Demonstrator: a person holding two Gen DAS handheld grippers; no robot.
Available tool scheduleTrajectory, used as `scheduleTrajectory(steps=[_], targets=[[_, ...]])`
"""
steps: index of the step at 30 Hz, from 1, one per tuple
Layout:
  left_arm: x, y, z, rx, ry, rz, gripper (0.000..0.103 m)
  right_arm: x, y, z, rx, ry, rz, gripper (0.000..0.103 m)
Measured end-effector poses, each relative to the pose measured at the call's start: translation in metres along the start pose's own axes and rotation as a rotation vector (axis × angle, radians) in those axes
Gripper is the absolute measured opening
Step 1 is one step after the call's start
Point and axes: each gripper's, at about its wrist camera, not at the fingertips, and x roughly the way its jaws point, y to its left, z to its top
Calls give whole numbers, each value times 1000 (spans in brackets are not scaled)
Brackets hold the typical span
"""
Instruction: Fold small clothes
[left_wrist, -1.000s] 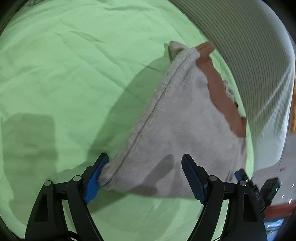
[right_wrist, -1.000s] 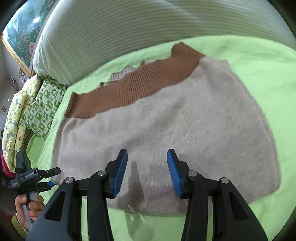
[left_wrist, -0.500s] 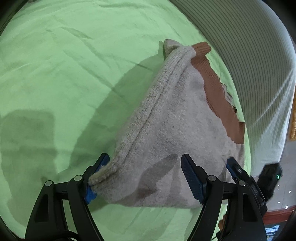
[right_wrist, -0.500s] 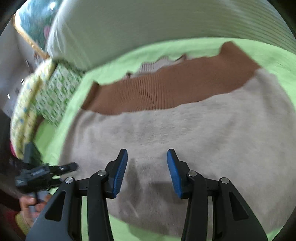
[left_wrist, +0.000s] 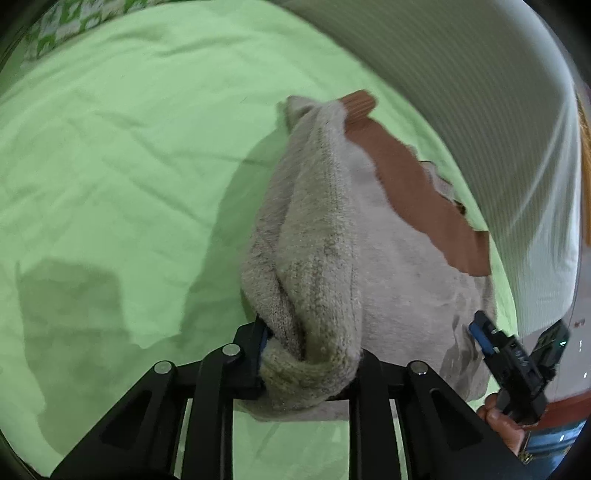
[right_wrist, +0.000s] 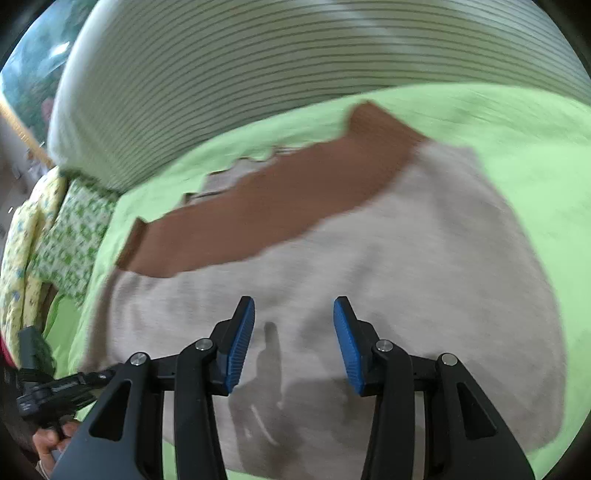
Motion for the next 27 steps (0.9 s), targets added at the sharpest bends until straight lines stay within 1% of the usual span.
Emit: scheduleTrajectory(steps=[1,3,4,5,7,9,10,12,14,16,18,19,20,21,23,24,25,27], targets=[[-4,-5,1,14,-9,-9,17,0,-10,-3,22,-4,-15,46],[-12,-18,2,42,-29,-41,17,12,-26,-10,48,32,-5,44],[-17,-26,3,62,-40,-60,17,16,-27,-12,42,28,5,44],[-23,-37,4,87,-50,-92,17,16,-26,-11,26,15,5,44],[-32,-61,4,146,-66,-160,16,18,-21,-7,15,22,4,46],[-37,-90,4,212,-70,-198,16,14,-23,-3,51,24,57,46],[-38,-109,4,251,-68,-231,16,10,-27,0,89,14,102,46],[-36,-137,1,309,-62,-274,16,-1,-38,4,164,-17,184,46],[-29,-171,-5,372,-45,-318,16,-11,-52,8,238,-44,239,46],[-16,-209,-18,442,-18,-371,15,-24,-71,12,306,-74,279,46],[8,-243,-39,524,53,-409,18,-35,-91,16,364,-102,317,46],[23,-254,-50,562,93,-407,22,-38,-100,17,392,-108,343,46],[38,-261,-61,592,137,-388,34,-39,-107,17,413,-105,363,46],[54,-267,-70,616,186,-356,44,-39,-113,18,427,-96,373,46],[79,-268,-90,655,277,-293,44,-39,-119,18,421,-81,369,46],[82,-264,-94,656,293,-280,44,-38,-118,19,409,-72,370,46],[81,-258,-97,654,291,-276,44,-38,-116,20,394,-66,375,46],[71,-243,-95,644,271,-272,52,-36,-111,22,360,-53,383,46]])
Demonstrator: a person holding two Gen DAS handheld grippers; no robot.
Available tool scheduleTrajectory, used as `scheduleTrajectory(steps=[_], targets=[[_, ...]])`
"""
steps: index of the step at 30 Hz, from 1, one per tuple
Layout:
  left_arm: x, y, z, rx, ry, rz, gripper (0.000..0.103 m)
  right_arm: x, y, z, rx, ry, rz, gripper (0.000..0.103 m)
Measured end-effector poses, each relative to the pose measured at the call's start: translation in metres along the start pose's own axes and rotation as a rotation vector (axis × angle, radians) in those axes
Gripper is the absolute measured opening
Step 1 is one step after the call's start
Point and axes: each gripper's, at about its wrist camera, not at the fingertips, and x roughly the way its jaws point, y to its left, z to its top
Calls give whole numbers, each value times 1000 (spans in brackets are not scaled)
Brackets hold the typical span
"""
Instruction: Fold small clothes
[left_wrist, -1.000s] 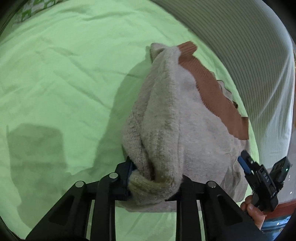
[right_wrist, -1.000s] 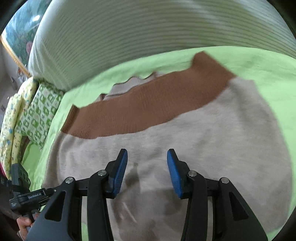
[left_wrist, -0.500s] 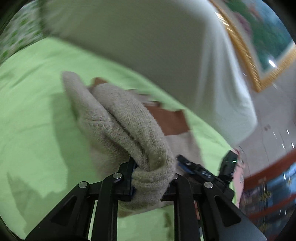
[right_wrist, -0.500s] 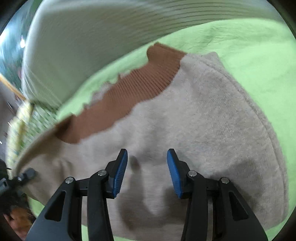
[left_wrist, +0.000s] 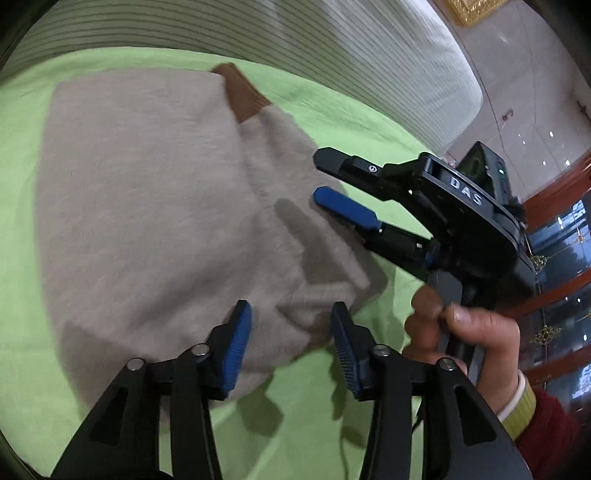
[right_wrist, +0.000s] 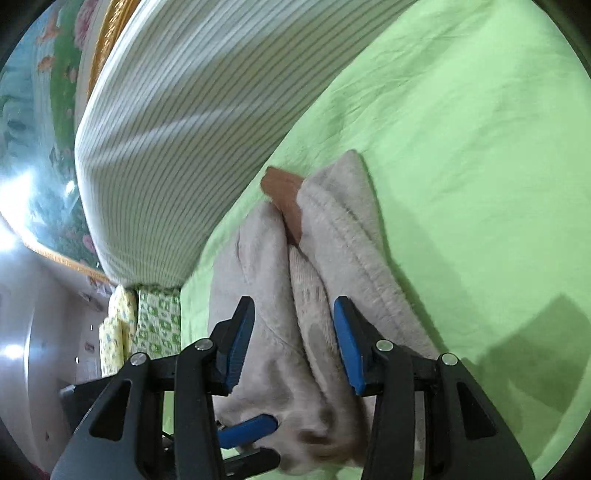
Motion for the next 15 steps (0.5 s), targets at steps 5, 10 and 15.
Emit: scheduleTrajectory(steps=[5,10,15], targets=[[-44,27,-19,-44,-68,54,57,18,19,4,-101,57,-30,48],[-62,59,-29,-162,-81,60,60,44,35,17,-231,98,-126,57],[-76,70,-30,-244,-133,39,76,69,36,31,-261,180,-142,59]])
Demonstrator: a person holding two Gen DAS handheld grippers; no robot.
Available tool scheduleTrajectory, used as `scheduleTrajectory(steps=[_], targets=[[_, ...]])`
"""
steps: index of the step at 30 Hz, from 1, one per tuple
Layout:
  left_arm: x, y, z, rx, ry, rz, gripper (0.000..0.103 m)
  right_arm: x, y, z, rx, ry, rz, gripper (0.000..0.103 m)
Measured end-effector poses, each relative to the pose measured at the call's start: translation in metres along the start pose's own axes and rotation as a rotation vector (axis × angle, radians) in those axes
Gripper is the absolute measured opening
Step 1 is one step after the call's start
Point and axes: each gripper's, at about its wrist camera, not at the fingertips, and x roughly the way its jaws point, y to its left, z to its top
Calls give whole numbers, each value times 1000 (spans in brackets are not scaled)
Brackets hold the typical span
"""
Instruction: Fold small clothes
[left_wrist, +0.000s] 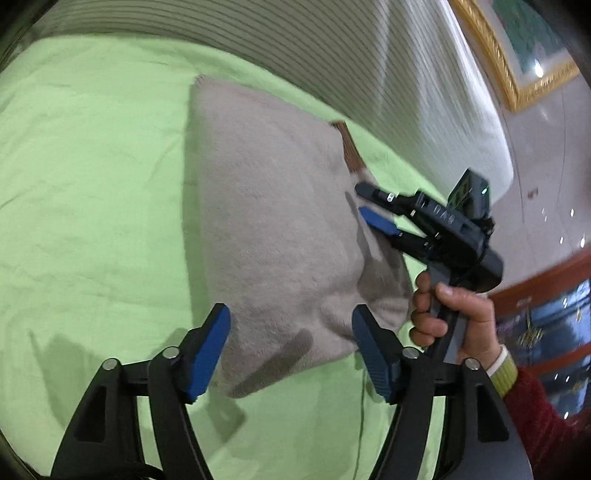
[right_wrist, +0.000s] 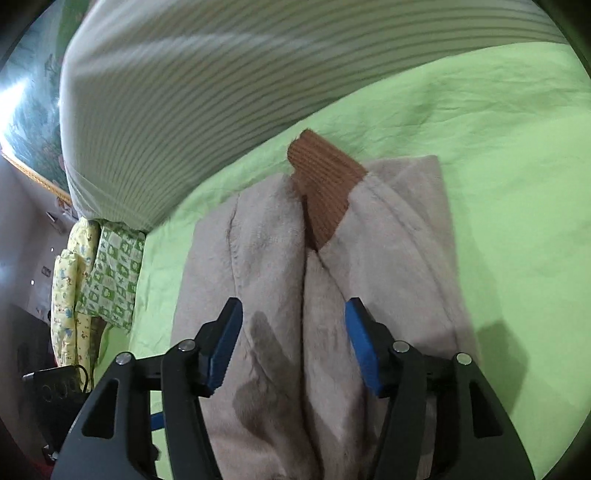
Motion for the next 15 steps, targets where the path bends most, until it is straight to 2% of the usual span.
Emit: scheduleTrajectory(steps=[2,4,7,14,15], targets=[[1,4,-1,0,-7,58,79,8,5,3,-31,25,-6,59],[6,11,-4,-8,9,86,79,13,5,2,-50,49,-20,59],[24,28,0,-51,54,70,79,18,4,2,-46,50,-15,62],[40,20,-18,-48,108,74,79,21,-2,7,-31,20,-51,63],[43,18,-19,-51,114,78,79,26,2,6,-55,33,-54,68]])
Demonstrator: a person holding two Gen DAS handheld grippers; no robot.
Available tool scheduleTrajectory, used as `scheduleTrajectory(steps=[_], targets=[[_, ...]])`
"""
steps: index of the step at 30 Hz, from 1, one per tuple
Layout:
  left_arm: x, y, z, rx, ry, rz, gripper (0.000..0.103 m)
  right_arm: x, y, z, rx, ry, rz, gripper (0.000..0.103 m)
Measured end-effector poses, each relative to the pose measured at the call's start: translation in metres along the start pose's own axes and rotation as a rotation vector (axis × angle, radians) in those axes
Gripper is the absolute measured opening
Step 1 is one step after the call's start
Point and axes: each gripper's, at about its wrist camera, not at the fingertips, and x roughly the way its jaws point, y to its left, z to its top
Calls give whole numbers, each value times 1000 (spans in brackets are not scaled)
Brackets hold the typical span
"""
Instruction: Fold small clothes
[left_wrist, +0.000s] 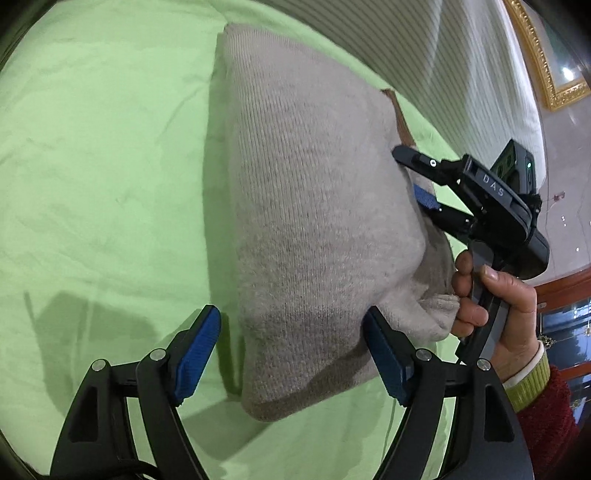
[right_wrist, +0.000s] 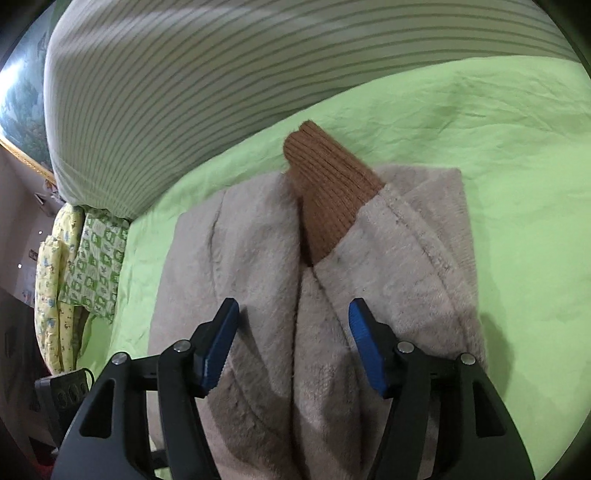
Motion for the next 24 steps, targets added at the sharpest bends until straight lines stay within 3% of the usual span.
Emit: scheduleTrajectory(steps=[3,4,5,6,7,15,20,22,24], targets=[[4,1,-3,0,13,14,79,11,15,-3,-94,72,-4,67],[4,0,-4,2,13,16,79,12,17,-3,-101,83,10,45],[3,0,-4,3,14,18,79,12,17,-4,-89,100,36,32],[3,-1,-4,4,16,20,79,8,16,-4,-79,88,30,20],[4,-4,-3,4,16,21,79,3,17,-4,-79,73,31,19],[-7,-34,2,78,-8,-24,80,-81,49,18,-179,-116,103,16],[5,-47,-4,151,9,49,81,-46,14,18,-183,-14,-59,16],[10,-45,-8,158,34,57,81,-26,-12,10,-132,40,-121,23],[8,-43,-13,160,37,55,81,-32,-28,1,-52,16,-90,30]])
